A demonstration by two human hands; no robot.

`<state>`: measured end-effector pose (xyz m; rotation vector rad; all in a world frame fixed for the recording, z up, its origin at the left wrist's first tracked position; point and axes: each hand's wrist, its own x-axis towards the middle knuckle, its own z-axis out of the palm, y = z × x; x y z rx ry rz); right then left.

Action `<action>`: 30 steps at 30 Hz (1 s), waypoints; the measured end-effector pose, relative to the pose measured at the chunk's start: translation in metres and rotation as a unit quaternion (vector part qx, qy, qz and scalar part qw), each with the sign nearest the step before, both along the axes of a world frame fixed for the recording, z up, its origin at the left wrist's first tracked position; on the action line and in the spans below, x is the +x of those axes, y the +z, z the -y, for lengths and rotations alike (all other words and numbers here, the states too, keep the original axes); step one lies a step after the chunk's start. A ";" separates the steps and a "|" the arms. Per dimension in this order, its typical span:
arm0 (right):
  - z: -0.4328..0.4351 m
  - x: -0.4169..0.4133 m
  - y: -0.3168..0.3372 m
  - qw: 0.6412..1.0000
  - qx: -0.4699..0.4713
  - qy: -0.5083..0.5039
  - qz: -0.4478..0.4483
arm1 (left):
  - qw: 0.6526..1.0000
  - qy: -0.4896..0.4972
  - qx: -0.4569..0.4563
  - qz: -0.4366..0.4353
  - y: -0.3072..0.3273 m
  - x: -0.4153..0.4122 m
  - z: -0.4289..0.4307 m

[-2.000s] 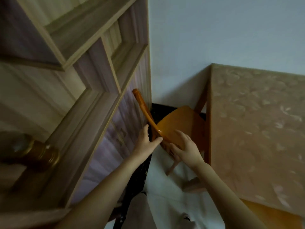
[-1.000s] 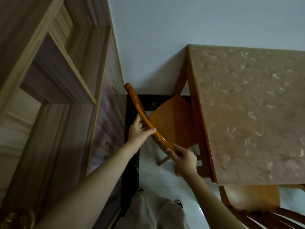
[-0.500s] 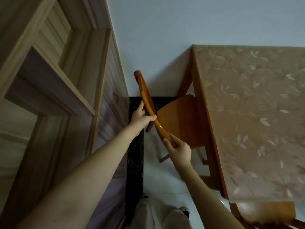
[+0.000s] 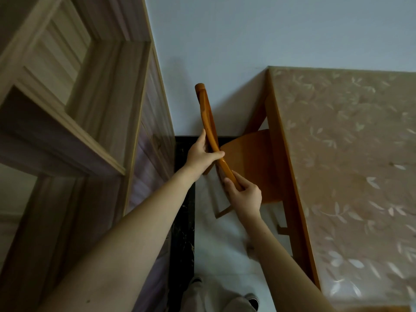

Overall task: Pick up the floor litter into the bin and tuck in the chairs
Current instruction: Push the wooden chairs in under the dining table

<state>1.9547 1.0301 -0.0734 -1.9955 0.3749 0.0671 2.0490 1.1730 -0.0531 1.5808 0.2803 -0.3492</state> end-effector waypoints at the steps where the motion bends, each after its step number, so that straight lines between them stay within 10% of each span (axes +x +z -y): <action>1: 0.001 0.006 0.000 1.000 0.000 -0.006 -0.002 | 1.000 -0.008 -0.010 -0.002 -0.001 0.005 0.001; 30: -0.021 0.091 -0.014 0.998 -0.017 -0.048 0.026 | 0.996 -0.008 0.009 0.091 -0.014 0.088 -0.007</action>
